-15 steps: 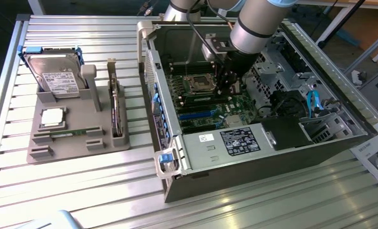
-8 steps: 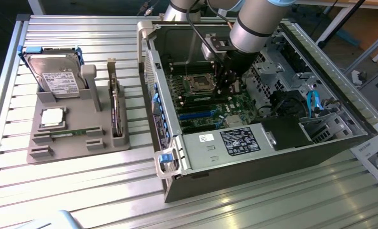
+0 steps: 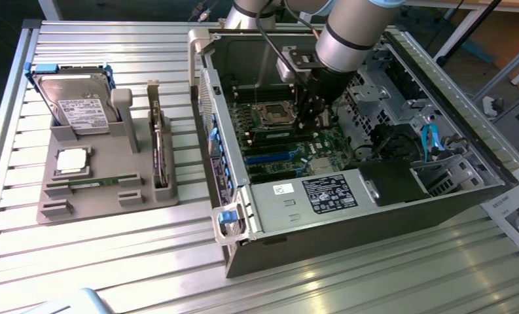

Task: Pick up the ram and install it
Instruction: 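Insert the ram into the slot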

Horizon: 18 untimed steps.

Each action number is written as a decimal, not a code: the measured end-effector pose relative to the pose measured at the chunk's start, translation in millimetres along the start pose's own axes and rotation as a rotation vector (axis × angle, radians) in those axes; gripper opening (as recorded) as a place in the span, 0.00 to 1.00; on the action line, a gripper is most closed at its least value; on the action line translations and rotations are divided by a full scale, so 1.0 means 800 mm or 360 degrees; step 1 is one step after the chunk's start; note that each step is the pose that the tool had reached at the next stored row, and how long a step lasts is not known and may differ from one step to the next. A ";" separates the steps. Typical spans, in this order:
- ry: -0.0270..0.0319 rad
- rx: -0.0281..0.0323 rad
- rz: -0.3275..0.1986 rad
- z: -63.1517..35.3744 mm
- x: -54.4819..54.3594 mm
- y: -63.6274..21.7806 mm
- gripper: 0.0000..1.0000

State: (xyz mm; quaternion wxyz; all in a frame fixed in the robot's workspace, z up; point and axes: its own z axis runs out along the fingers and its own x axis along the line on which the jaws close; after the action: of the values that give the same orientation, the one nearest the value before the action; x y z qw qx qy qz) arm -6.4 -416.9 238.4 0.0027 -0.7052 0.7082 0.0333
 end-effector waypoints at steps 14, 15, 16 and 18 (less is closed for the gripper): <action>0.00001 0.00134 -0.0001 -0.001 0.001 0.002 0.12; 0.00001 0.00134 -0.0001 -0.001 0.001 0.002 0.12; 0.00000 0.00135 -0.0001 -0.001 0.001 0.003 0.12; 0.00001 0.00135 -0.0001 -0.001 0.002 0.003 0.12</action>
State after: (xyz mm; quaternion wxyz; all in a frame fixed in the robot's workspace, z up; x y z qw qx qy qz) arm -8.5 -418.3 239.0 0.0057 -0.7053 0.7082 0.0303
